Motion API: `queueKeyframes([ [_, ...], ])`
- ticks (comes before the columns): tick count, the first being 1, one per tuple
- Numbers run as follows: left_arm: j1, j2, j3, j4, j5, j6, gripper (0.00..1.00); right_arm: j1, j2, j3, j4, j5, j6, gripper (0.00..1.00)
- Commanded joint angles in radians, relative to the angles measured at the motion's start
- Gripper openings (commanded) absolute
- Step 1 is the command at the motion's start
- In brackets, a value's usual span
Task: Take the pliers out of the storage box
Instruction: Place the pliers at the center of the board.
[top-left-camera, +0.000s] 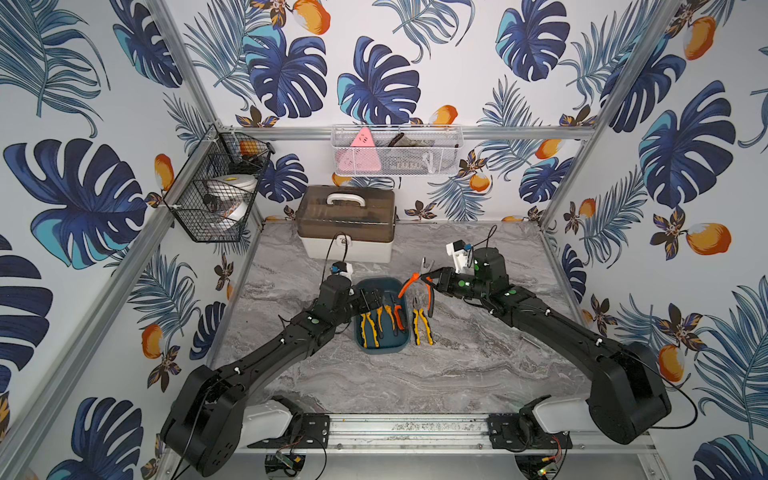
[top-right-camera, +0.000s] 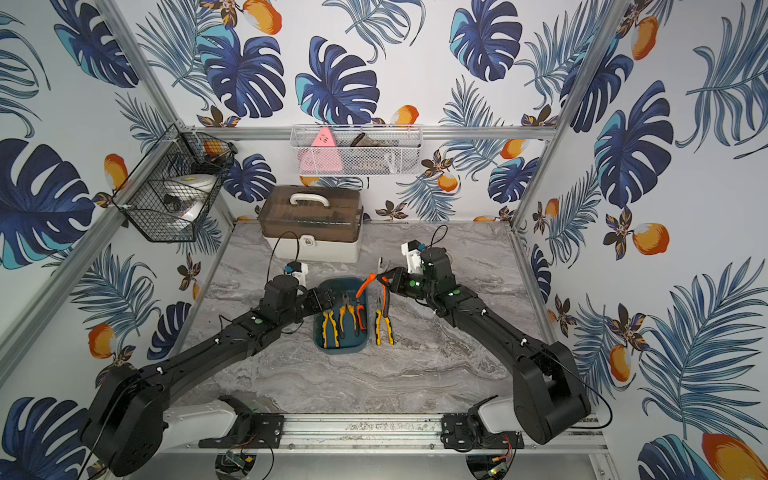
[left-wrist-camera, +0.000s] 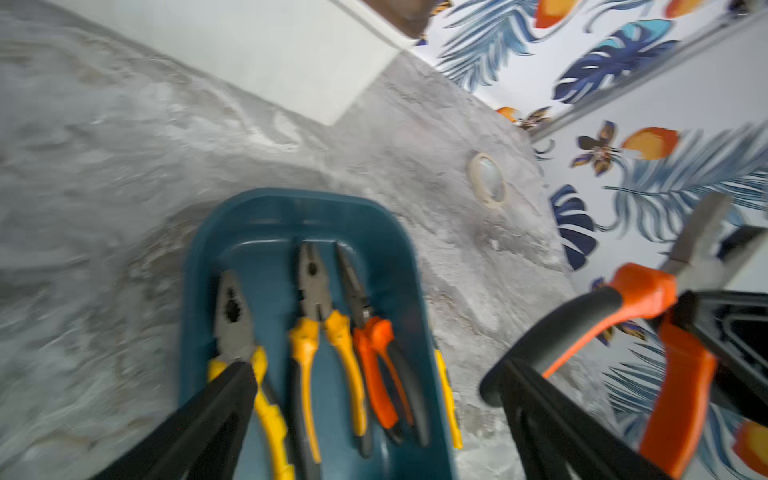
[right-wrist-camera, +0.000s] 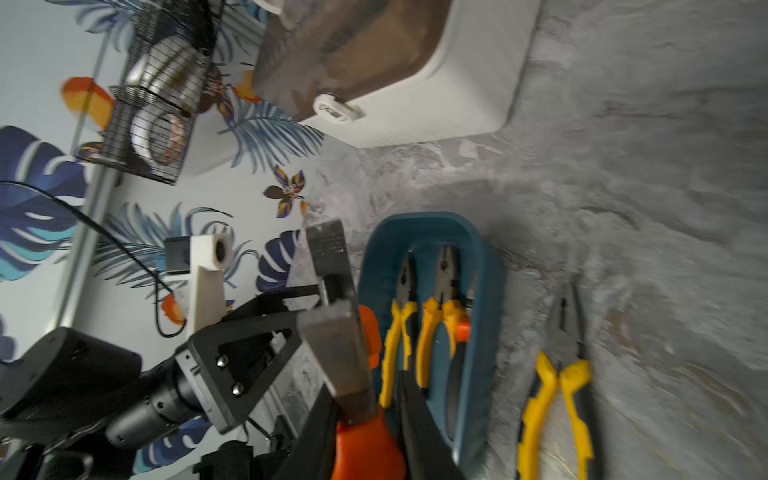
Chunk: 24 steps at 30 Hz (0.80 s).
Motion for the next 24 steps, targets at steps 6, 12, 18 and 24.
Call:
queueKeyframes([
  [6, -0.024, 0.0, -0.044, 0.077, -0.067, 0.045, 0.99, -0.073, -0.055, -0.063, -0.222, 0.06, -0.109, 0.0],
  [12, -0.054, 0.02, -0.066, 0.105, -0.058, 0.131, 0.99, -0.087, -0.066, 0.061, -0.505, 0.139, -0.199, 0.0],
  [18, -0.057, 0.037, -0.073, 0.095, -0.047, 0.144, 0.99, -0.088, -0.025, 0.133, -0.672, 0.232, -0.267, 0.0],
  [24, -0.056, 0.02, -0.084, 0.092, -0.049, 0.143, 0.99, -0.088, 0.069, 0.118, -0.583, 0.197, -0.257, 0.0],
])
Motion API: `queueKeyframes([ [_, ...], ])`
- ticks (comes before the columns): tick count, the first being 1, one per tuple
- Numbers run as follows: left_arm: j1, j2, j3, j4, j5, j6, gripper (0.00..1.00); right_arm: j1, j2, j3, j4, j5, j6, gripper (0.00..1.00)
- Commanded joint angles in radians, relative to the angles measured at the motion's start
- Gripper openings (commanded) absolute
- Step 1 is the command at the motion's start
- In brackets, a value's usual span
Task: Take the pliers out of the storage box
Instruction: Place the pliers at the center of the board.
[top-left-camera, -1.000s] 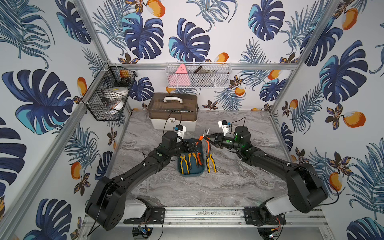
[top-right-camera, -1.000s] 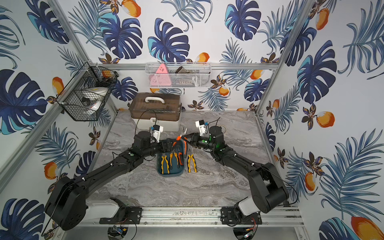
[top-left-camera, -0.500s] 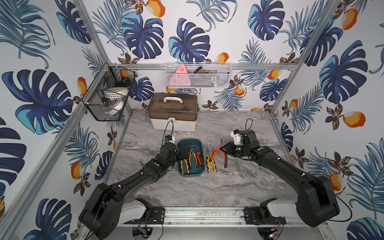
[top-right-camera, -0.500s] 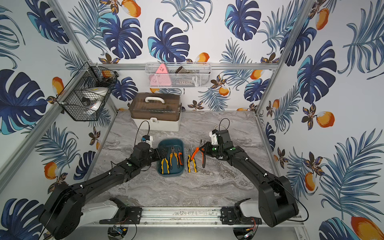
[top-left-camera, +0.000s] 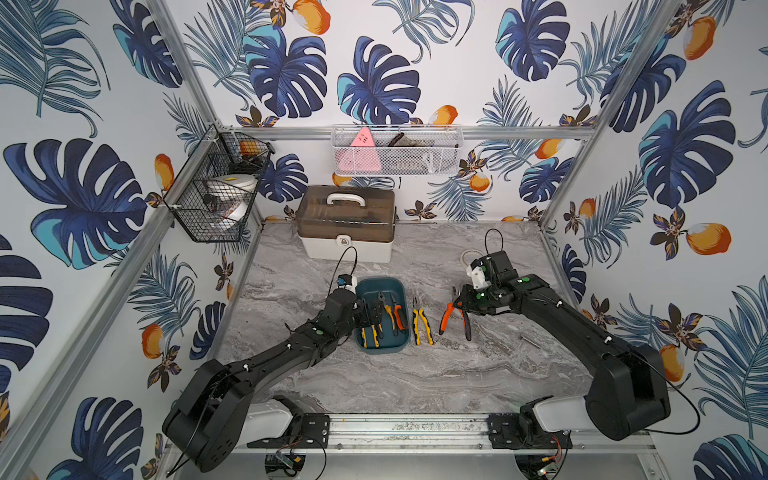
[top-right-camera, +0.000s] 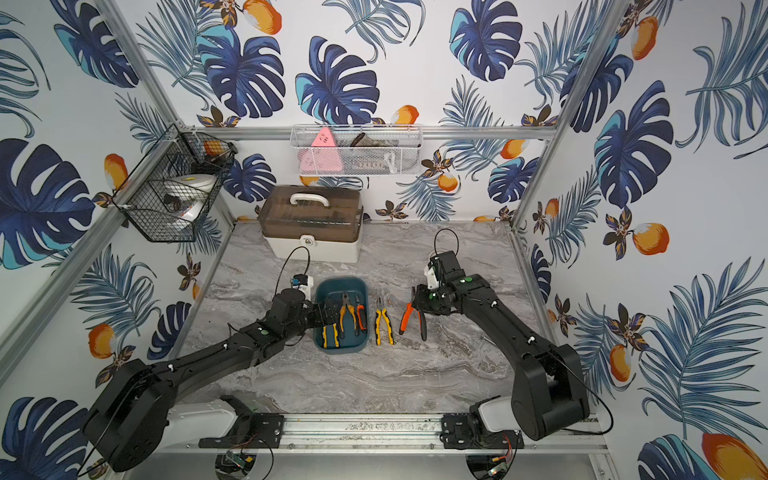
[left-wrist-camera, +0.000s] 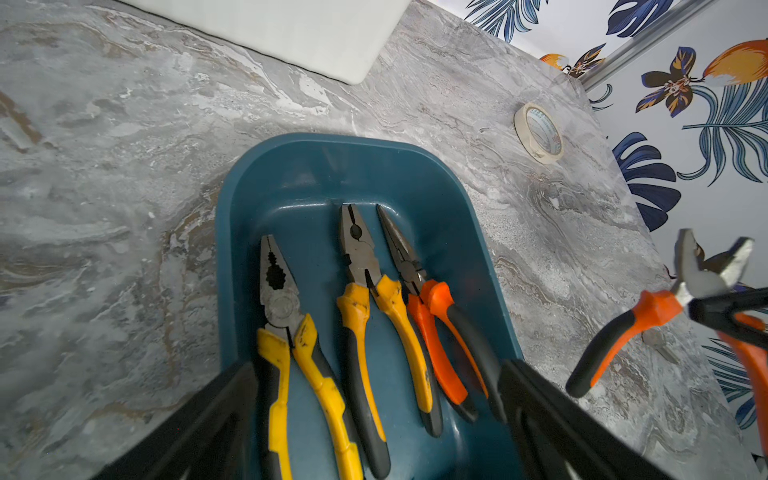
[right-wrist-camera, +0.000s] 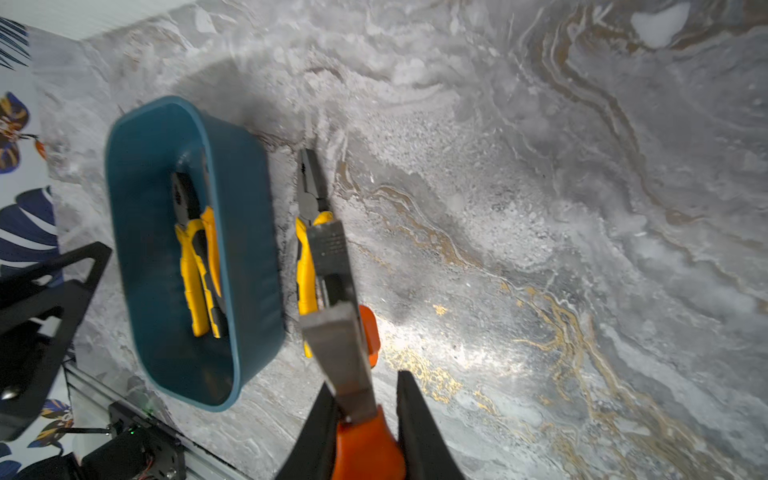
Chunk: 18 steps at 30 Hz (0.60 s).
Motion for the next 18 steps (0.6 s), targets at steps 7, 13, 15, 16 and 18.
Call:
queueKeyframes([
  [7, -0.001, -0.01, 0.001, -0.001, -0.009, 0.027, 0.99, 0.001, 0.173, -0.063, 0.257, -0.078, 0.036, 0.0],
  [13, -0.001, -0.009, 0.001, -0.012, -0.011, 0.032, 0.99, -0.008, 0.251, -0.165, 0.464, -0.099, 0.111, 0.0],
  [15, 0.0, -0.009, -0.002, -0.007, -0.01, 0.032, 0.99, -0.015, 0.251, -0.191, 0.508, -0.108, 0.127, 0.0],
  [16, -0.001, -0.007, -0.001, -0.007, -0.01, 0.033, 0.99, -0.015, 0.253, -0.198, 0.518, -0.112, 0.134, 0.0],
  [18, 0.0, -0.003, 0.004, -0.011, -0.008, 0.033, 0.99, -0.018, 0.265, -0.214, 0.542, -0.124, 0.154, 0.0],
])
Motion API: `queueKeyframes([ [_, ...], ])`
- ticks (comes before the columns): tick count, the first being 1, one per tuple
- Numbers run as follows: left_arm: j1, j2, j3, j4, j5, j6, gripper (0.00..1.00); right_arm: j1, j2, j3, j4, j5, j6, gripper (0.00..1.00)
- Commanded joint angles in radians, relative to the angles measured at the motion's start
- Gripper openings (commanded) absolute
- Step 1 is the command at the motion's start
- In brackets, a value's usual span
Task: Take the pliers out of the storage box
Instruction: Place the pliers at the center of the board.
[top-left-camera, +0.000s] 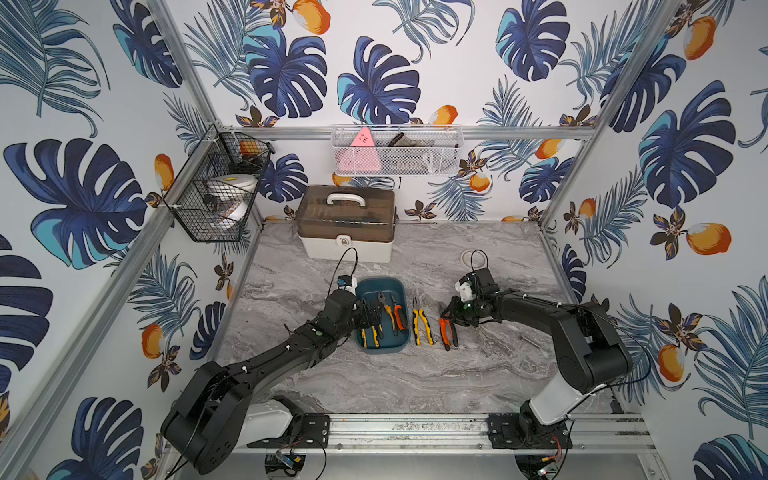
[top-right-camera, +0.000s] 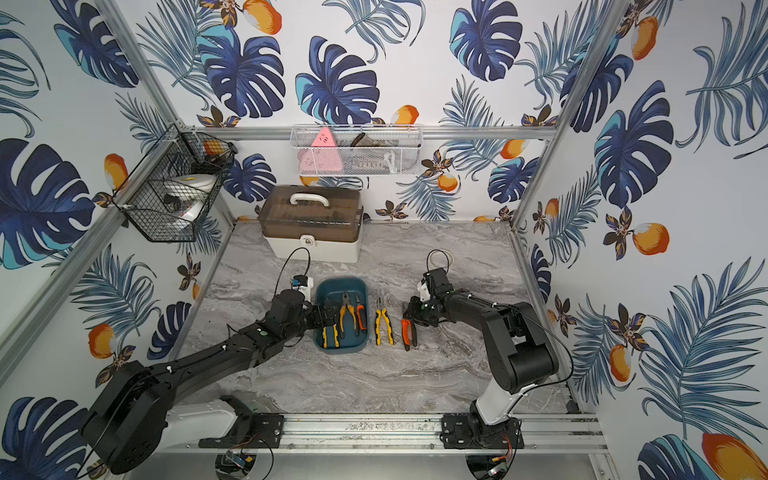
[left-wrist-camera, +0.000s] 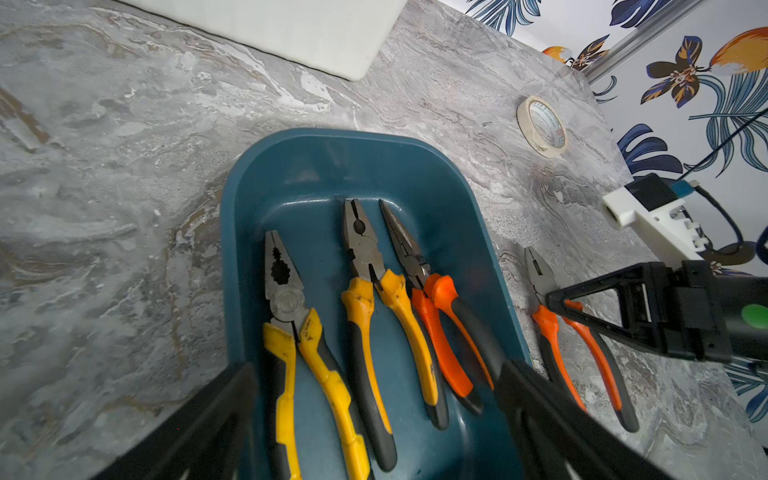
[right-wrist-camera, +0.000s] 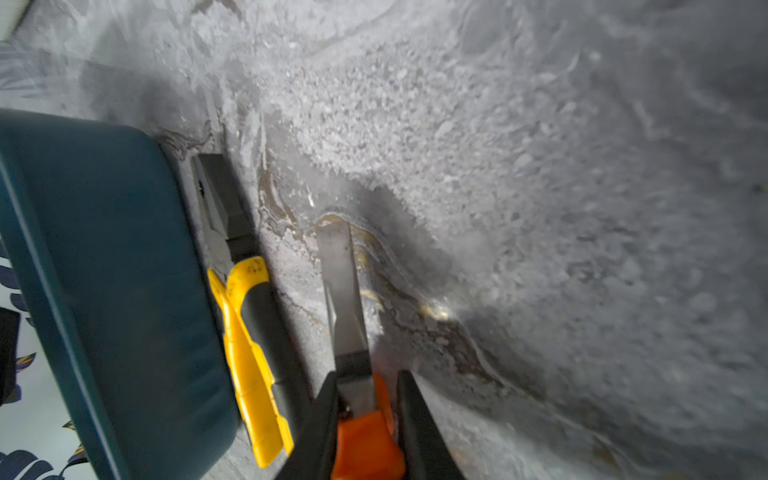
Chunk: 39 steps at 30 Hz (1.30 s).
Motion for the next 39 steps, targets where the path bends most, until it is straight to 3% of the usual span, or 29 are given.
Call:
queueKeyframes([
  [1, 0.001, 0.007, 0.012, -0.002, -0.001, 0.015, 0.99, -0.005, 0.023, -0.029, 0.109, 0.001, 0.063, 0.0],
  [10, -0.001, 0.007, 0.013, -0.006, -0.003, 0.017, 0.99, -0.016, 0.031, -0.157, 0.327, 0.004, 0.23, 0.0],
  [33, -0.001, 0.023, 0.022, -0.013, -0.007, 0.015, 0.99, 0.013, -0.045, -0.318, 0.509, 0.031, 0.393, 0.0],
  [39, 0.0, 0.019, 0.021, -0.016, -0.008, 0.017, 0.99, 0.025, -0.013, -0.307, 0.571, -0.021, 0.387, 0.0],
])
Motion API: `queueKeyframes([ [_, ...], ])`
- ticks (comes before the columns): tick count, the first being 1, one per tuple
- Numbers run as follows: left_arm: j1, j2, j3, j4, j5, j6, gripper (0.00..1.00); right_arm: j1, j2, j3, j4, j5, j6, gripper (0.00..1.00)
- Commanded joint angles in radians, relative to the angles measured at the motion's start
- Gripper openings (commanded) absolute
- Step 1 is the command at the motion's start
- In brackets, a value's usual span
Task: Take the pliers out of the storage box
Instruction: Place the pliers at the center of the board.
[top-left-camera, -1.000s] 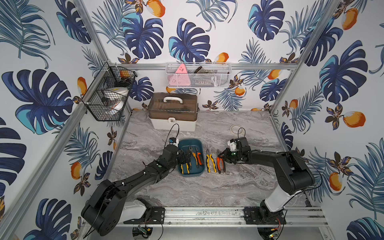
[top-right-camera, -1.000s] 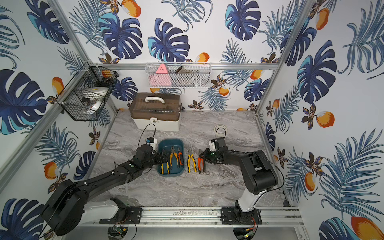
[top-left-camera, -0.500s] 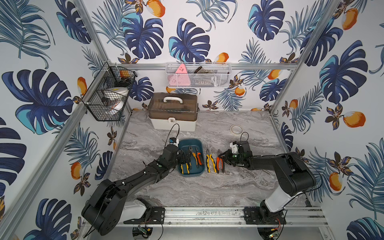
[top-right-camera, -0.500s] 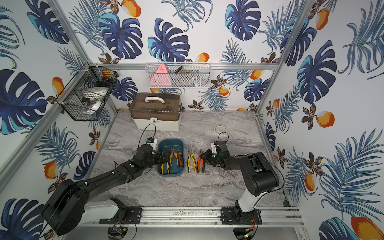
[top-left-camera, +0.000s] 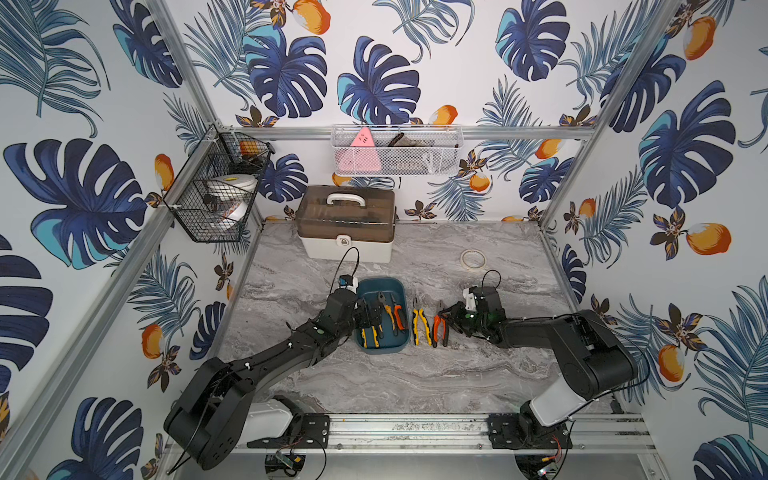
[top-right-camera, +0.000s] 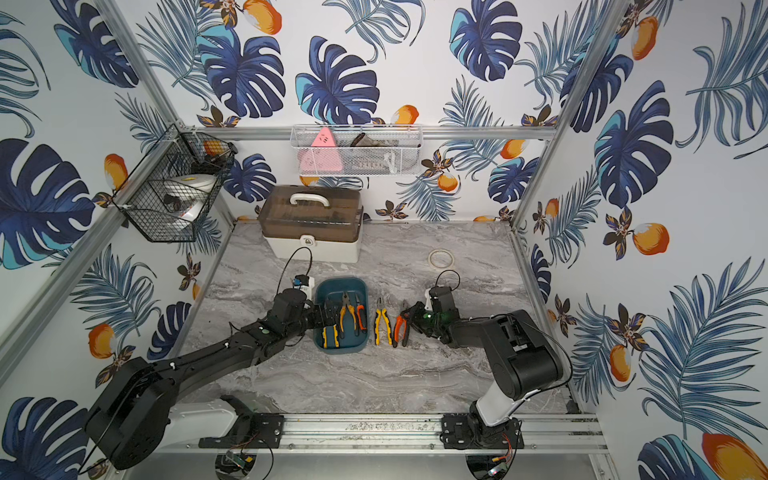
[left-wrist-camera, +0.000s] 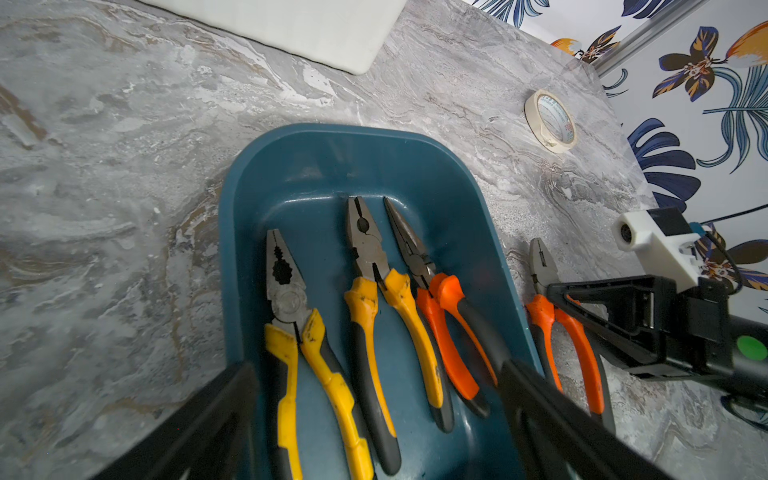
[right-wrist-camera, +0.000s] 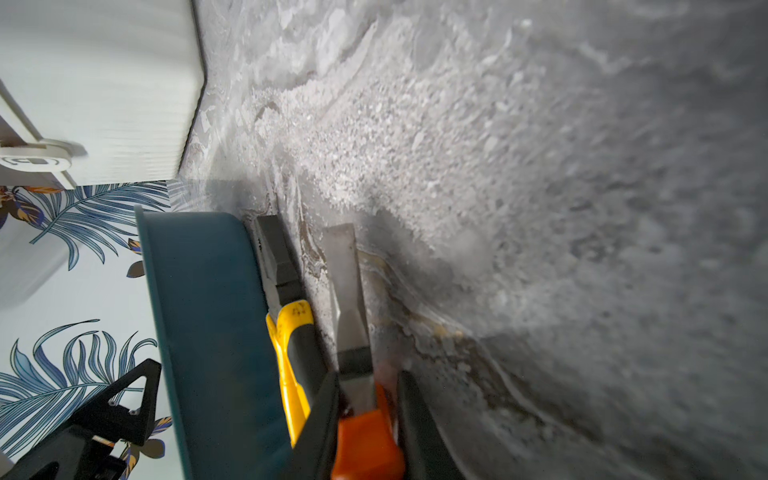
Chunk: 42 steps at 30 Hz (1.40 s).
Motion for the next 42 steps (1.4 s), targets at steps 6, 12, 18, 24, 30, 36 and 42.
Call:
queueKeyframes([
  [6, 0.001, -0.002, 0.006, -0.003, -0.009, 0.014, 0.99, 0.018, 0.057, -0.03, 0.072, -0.01, 0.073, 0.0],
  [12, 0.0, 0.005, 0.011, -0.005, -0.009, 0.014, 0.99, 0.026, 0.046, -0.004, 0.023, 0.019, 0.029, 0.0],
  [18, 0.0, 0.004, 0.009, -0.006, -0.014, 0.017, 0.99, 0.014, 0.059, 0.039, -0.007, -0.03, -0.05, 0.0],
  [24, 0.0, 0.016, 0.013, -0.004, -0.005, 0.014, 0.99, 0.009, 0.07, 0.036, -0.002, -0.014, -0.074, 0.0],
  [30, 0.0, 0.017, 0.012, 0.002, -0.006, 0.013, 0.99, 0.007, 0.091, 0.022, 0.0, 0.007, -0.077, 0.05],
  [36, 0.001, 0.01, 0.008, 0.003, -0.01, 0.017, 0.99, 0.009, 0.032, -0.019, -0.03, 0.077, -0.073, 0.32],
  [42, 0.0, 0.007, 0.004, 0.008, -0.012, 0.02, 0.99, 0.009, 0.021, -0.022, -0.044, 0.084, -0.092, 0.48],
])
